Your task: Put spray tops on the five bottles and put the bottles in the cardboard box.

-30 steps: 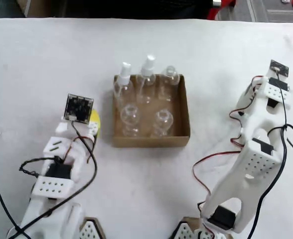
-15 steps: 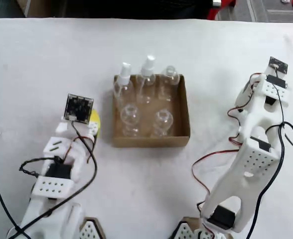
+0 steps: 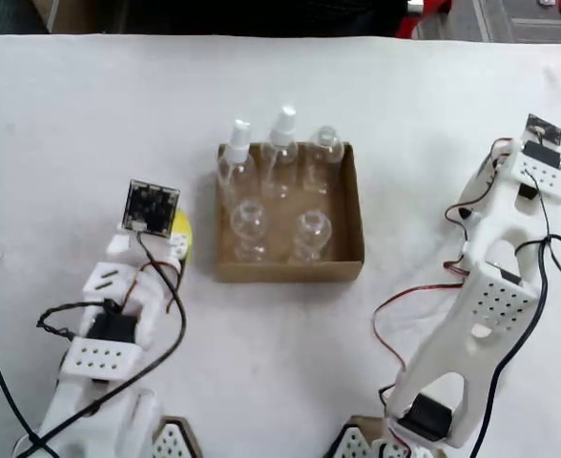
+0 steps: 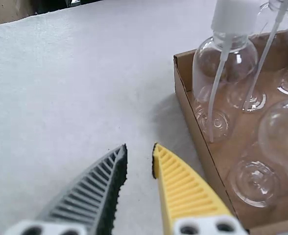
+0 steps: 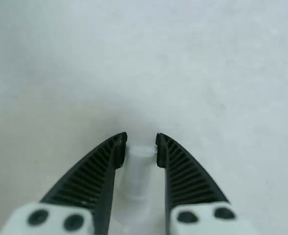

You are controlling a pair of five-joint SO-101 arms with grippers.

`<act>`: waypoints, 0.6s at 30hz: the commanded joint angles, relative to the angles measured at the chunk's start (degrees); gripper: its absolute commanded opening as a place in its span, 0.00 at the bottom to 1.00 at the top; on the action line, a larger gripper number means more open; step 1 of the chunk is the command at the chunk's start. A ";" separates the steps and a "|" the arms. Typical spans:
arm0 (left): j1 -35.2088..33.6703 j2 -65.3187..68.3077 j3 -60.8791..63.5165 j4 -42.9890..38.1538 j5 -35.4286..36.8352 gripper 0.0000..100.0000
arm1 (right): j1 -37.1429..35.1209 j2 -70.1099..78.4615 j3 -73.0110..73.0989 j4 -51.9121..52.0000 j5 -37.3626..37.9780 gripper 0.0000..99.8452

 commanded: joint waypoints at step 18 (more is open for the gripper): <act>0.57 -0.48 -0.53 -1.23 -0.53 0.09 | -7.43 -28.62 -21.27 18.68 0.35 0.02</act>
